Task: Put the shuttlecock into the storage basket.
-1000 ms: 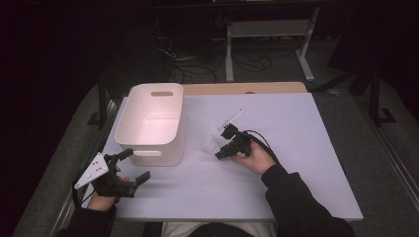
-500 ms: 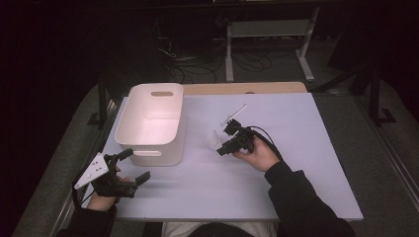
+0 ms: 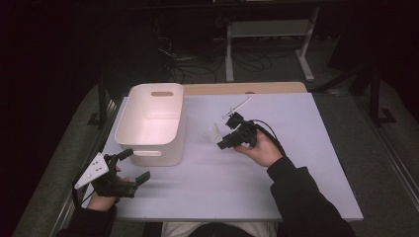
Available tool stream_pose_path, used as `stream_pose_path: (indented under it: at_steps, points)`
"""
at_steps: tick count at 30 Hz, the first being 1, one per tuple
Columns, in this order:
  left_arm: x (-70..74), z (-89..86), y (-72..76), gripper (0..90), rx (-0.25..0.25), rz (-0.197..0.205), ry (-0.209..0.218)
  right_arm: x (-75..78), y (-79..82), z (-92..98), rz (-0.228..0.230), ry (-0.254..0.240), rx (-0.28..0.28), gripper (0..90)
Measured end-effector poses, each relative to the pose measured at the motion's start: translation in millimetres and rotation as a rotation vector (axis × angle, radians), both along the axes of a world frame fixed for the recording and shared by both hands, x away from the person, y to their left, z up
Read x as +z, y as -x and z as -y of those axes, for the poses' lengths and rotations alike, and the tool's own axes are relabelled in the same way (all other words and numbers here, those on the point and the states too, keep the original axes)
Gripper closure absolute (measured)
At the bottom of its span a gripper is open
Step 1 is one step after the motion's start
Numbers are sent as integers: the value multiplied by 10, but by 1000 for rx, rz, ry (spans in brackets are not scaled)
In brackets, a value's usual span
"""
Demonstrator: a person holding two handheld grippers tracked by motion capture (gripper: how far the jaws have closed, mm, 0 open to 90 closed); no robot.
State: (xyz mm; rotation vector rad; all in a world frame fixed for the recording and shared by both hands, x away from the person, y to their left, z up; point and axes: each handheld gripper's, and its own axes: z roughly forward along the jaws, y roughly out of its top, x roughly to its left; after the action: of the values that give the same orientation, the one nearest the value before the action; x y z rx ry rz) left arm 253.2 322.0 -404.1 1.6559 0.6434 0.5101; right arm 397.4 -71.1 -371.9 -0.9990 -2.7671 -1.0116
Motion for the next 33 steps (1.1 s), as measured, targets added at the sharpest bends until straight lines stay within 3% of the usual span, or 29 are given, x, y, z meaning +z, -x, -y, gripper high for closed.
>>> stream_pose_path:
  at_steps: [12, 33]
  points:
    - [-1, 2, 1, 0, -3, -1, 0, 268, -19, -19, 41, -18, 0, 640]
    - [-1, 2, 1, 0, -2, 0, -1, 552, -43, -47, 88, -30, 8, 640]
